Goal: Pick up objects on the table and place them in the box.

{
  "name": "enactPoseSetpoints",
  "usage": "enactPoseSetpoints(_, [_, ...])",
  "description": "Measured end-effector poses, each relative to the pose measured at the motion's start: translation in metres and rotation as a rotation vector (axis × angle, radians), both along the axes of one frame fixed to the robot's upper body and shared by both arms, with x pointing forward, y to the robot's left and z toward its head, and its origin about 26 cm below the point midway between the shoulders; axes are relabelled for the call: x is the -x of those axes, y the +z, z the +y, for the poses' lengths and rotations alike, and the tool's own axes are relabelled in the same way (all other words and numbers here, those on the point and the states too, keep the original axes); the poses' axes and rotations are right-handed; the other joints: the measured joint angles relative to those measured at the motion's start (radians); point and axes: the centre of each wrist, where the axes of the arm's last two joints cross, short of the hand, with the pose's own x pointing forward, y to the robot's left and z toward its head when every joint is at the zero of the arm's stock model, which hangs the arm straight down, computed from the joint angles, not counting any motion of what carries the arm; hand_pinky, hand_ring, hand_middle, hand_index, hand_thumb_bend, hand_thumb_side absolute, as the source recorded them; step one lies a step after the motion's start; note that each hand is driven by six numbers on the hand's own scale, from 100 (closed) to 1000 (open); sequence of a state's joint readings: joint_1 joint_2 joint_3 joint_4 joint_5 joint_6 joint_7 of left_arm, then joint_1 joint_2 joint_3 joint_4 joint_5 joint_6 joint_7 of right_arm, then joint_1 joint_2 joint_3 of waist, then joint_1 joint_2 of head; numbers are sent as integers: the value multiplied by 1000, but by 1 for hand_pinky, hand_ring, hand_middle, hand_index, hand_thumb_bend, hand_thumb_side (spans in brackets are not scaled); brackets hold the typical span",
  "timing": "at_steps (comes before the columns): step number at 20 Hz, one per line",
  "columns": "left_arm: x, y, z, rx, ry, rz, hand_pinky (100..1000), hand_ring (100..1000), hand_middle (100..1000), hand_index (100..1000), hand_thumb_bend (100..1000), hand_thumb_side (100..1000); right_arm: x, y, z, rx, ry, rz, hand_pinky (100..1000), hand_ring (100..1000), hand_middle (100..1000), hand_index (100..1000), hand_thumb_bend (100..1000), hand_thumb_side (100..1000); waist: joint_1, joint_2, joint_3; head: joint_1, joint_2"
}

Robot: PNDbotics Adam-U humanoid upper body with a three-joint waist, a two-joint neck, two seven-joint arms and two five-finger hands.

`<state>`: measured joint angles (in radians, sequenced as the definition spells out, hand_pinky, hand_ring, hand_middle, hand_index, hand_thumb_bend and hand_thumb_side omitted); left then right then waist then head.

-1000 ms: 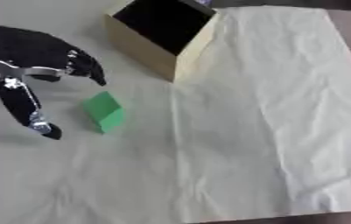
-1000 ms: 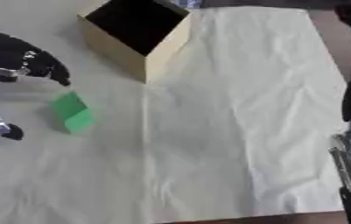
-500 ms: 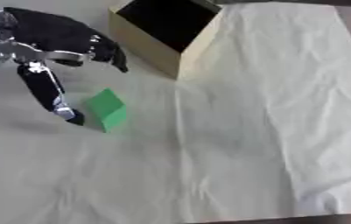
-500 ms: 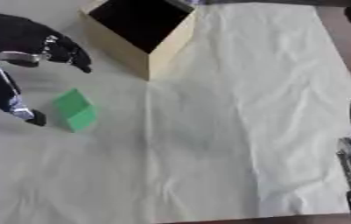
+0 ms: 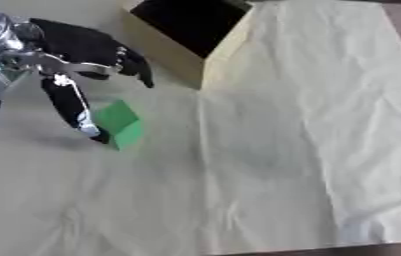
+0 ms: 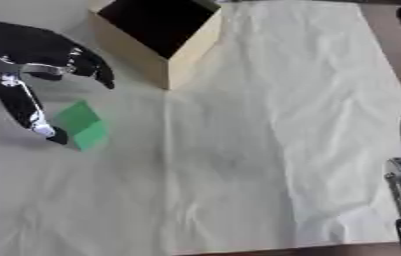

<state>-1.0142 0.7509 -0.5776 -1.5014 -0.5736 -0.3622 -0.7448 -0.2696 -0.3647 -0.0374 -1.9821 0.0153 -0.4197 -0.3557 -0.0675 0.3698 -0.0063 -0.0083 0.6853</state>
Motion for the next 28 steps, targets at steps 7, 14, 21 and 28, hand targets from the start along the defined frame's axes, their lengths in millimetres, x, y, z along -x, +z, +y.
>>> enactPoseSetpoints(7, [-15,-15,4,-14,43,28,783,864,808,867,540,296,0,0,1,-14,1,-3,796,714,596,823,100,870,-8,7,-6,6,0])
enactPoseSetpoints(14, [-20,-20,7,-18,58,33,701,792,665,749,467,290,0,0,1,-20,1,-3,797,715,596,823,100,872,-8,10,-3,10,0])
enactPoseSetpoints(21, [-20,-18,6,-6,34,23,585,681,527,609,323,229,0,0,2,-24,2,-1,798,716,595,824,100,874,-10,10,-1,14,0])
enactPoseSetpoints(28, [-18,-16,4,-2,26,22,510,623,483,550,197,142,0,0,2,-30,0,3,799,717,595,824,100,876,-11,10,1,14,0])
